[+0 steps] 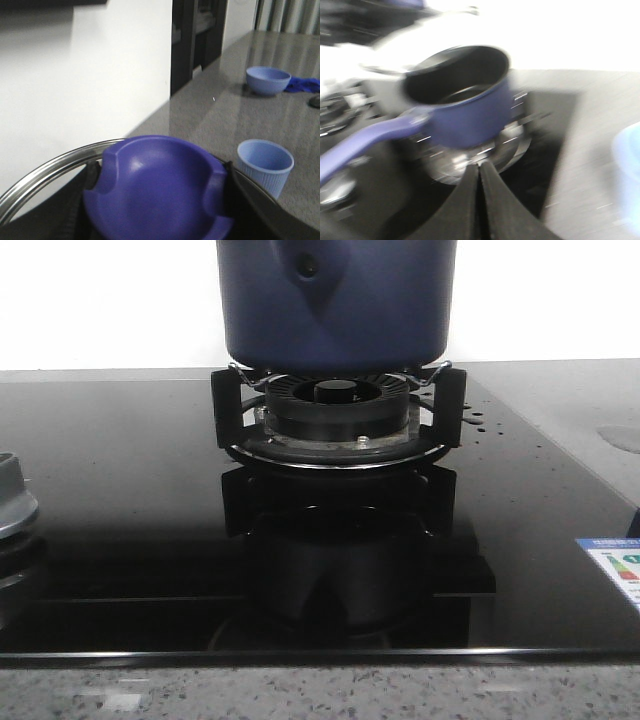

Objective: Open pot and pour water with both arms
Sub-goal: 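Move the right gripper to the light blue ribbed cup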

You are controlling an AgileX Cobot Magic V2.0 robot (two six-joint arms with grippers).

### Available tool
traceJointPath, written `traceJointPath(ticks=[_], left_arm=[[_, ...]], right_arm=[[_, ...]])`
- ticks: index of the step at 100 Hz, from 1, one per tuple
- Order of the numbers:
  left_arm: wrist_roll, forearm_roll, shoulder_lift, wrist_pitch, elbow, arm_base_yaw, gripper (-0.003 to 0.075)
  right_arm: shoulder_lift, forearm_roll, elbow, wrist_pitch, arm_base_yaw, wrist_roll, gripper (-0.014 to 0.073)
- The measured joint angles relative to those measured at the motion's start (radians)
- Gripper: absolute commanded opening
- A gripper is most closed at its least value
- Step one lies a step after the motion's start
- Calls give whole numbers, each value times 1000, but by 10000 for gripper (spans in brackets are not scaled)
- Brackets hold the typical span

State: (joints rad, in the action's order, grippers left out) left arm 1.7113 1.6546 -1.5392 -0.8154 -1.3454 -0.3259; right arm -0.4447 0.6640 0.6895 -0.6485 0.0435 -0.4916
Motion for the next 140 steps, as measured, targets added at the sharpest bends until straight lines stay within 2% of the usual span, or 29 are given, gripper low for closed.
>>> traceJointPath(ticks=[11, 25, 29, 38, 45, 71, 84, 99, 116, 140], left_arm=[[-35, -1, 69, -2, 0, 19, 316], [-75, -19, 148, -14, 0, 32, 316], [-78, -28, 169, -20, 0, 35, 316], [-83, -35, 203, -28, 0, 35, 316], [-86, -39, 224, -40, 0, 35, 316], [-106, -58, 240, -79, 0, 35, 316], [-121, -74, 240, -84, 0, 35, 316], [-129, -94, 240, -86, 0, 35, 316], [-129, -103, 240, -86, 0, 35, 316], [-130, -103, 240, -87, 0, 35, 316]], right_arm=[[0, -113, 0, 59, 0, 0, 107], [-2, -268, 0, 90, 0, 0, 293], [-2, -296, 0, 90, 0, 0, 374], [-6, -337, -2, 95, 0, 0, 500], [-18, -348, -10, 97, 0, 0, 538], [-40, -359, -20, 136, 0, 0, 533], [-40, -392, -69, 254, 0, -2, 533], [-40, -397, -216, 430, 0, 0, 533], [-40, -296, -371, 636, 0, 0, 533], [-64, -242, -411, 692, 0, 0, 533]])
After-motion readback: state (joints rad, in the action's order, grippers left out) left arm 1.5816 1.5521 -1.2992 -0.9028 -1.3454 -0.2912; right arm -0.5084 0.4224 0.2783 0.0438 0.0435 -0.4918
